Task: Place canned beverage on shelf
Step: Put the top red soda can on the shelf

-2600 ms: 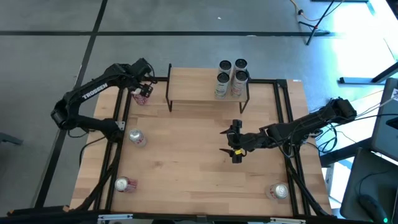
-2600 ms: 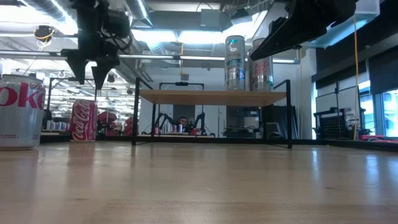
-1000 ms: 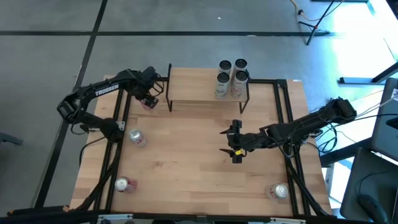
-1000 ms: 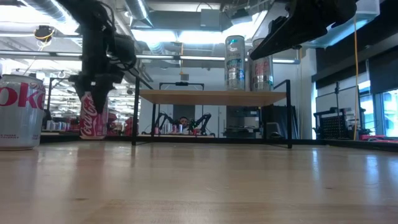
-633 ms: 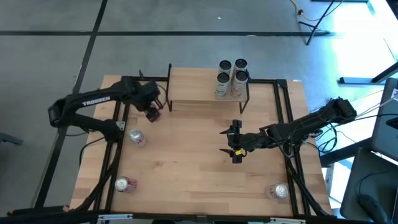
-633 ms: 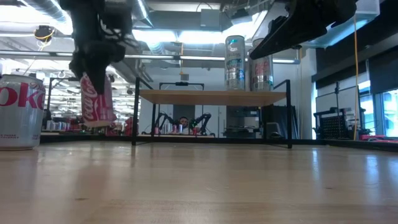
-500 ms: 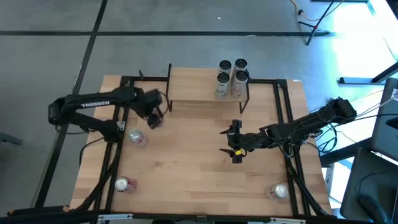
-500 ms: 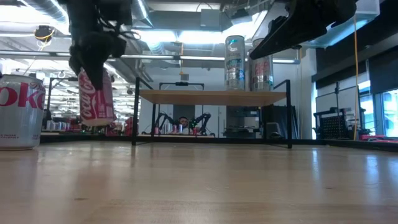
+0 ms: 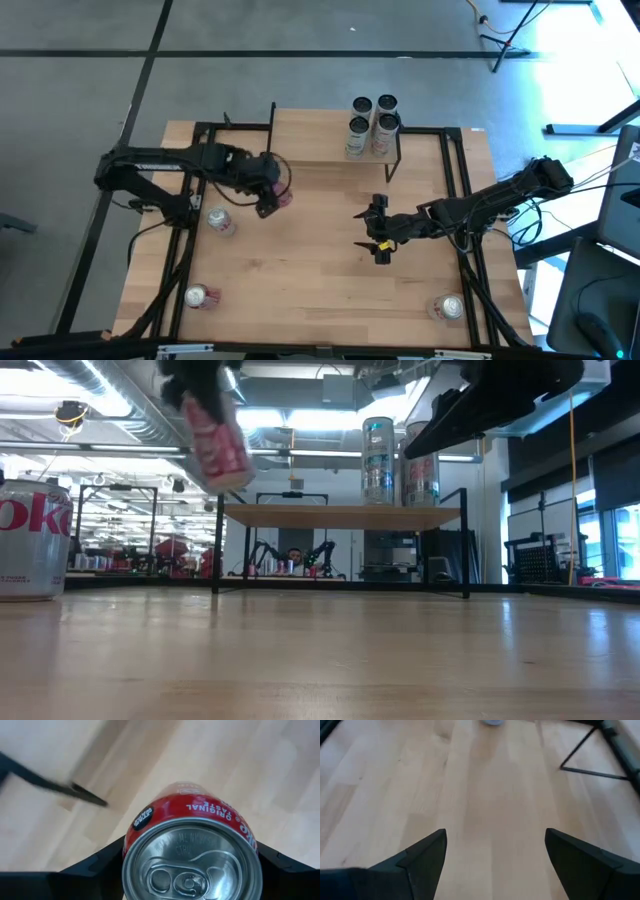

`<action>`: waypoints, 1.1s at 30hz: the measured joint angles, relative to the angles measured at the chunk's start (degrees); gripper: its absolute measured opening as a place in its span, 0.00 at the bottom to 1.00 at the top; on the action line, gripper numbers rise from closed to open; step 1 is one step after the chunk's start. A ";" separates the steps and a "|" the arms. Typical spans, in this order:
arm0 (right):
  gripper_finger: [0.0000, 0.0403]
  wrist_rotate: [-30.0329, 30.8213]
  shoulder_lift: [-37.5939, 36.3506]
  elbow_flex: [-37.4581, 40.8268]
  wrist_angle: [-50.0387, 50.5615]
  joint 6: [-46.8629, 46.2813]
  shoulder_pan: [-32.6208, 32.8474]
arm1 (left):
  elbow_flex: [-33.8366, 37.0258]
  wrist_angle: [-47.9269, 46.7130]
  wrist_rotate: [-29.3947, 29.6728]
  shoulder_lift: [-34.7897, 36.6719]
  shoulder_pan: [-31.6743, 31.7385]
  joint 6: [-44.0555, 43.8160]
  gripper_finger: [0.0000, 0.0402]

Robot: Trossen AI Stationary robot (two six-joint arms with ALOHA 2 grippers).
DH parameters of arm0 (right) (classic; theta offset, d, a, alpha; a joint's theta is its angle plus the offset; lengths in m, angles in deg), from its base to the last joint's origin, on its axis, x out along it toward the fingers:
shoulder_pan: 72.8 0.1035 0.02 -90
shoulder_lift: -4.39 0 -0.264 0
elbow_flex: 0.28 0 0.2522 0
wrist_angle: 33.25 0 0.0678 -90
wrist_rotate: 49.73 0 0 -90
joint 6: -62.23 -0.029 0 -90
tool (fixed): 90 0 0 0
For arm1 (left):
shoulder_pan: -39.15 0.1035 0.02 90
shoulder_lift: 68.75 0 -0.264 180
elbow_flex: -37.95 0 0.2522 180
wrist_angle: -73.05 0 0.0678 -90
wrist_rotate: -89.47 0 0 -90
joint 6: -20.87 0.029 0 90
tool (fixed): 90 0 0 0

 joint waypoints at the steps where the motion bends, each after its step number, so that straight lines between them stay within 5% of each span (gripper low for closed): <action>1: 0.80 -0.55 0.00 0.00 0.07 -0.03 0.00 | -3.16 -1.60 0.95 -1.67 0.27 0.72 0.68; 11: 0.80 -1.77 0.00 0.00 0.18 0.67 0.02 | -36.03 -15.12 2.76 -20.75 8.53 8.61 0.68; 16: 0.80 -3.19 0.09 0.00 -0.01 -1.09 0.02 | -46.59 -17.12 2.20 -28.34 14.55 12.27 0.68; 25: 0.80 -3.12 2.75 0.00 -0.46 -2.25 0.02 | -56.51 -16.96 -5.18 -38.44 24.20 16.68 0.68; 33: 0.80 -2.30 3.72 0.02 -0.63 -2.78 0.02 | -56.62 -12.86 -14.92 -39.69 28.16 15.82 0.69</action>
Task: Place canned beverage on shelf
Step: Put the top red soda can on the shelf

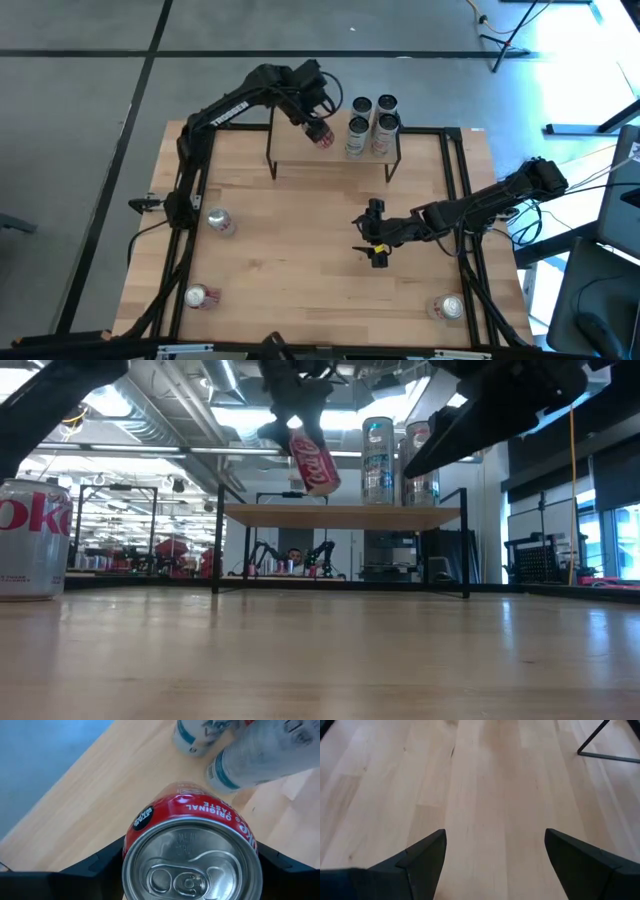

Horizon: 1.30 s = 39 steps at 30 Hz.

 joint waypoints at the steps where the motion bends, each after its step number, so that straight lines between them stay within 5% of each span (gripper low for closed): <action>1: 0.80 -0.03 0.00 -0.02 -0.05 -0.53 0.00 | 0.00 -0.58 0.33 -0.08 0.26 0.26 0.69; 39: 0.80 -0.31 0.00 -0.01 -0.15 0.51 0.00 | 7.08 8.99 3.67 -0.50 -0.49 3.00 0.73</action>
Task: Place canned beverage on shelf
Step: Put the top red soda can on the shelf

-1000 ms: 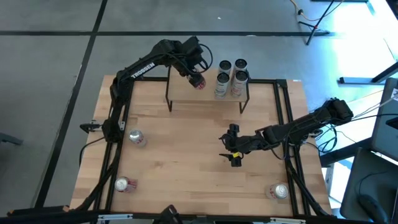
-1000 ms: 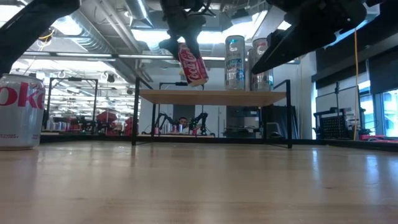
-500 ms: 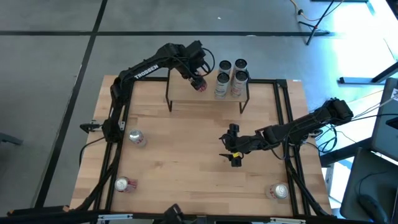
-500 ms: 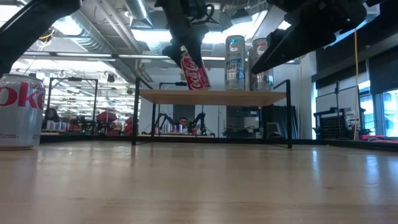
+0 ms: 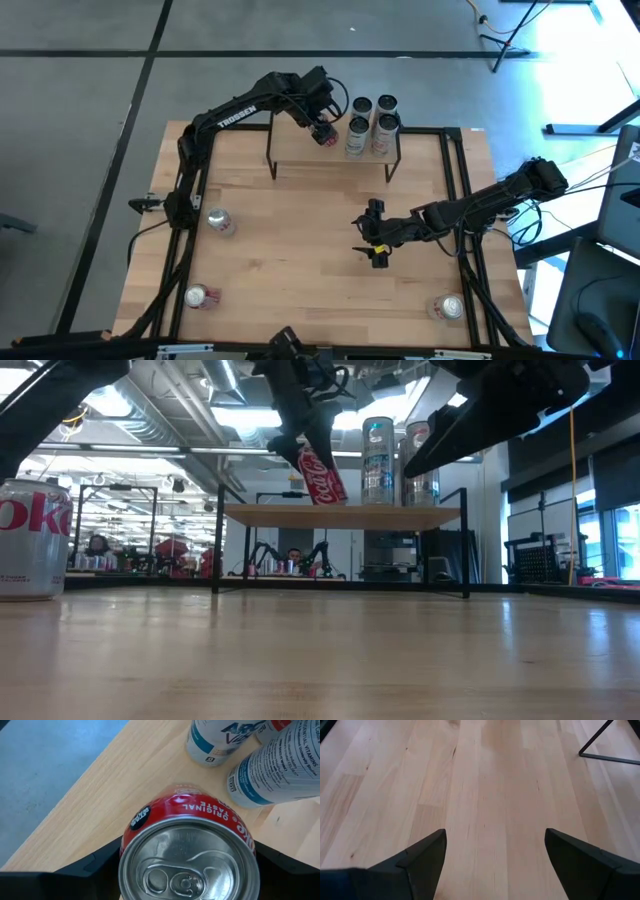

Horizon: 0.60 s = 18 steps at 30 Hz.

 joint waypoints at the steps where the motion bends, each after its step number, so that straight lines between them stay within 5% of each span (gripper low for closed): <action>1: 0.80 0.00 0.00 0.01 -0.01 0.00 -0.01 | 0.00 0.05 0.00 0.00 0.00 -0.01 0.73; 18: 0.80 0.02 0.00 -0.01 -0.05 0.04 0.01 | 0.07 1.52 0.02 -0.11 -0.11 1.12 0.74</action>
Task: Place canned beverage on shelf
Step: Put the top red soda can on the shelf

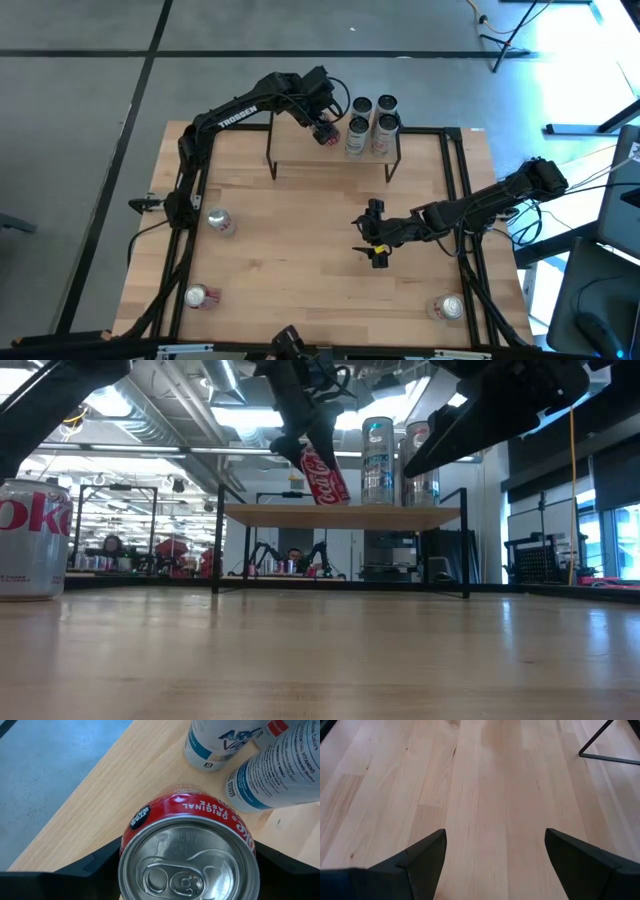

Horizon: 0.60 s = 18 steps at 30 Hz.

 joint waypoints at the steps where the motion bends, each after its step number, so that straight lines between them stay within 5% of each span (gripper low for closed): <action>1: 0.80 0.00 0.00 0.00 0.00 0.00 0.00 | 0.00 0.11 0.00 -0.01 0.00 0.00 0.74; 18: 0.80 0.00 -0.02 0.02 0.00 0.00 0.00 | 0.00 0.97 0.02 0.00 0.02 0.27 0.86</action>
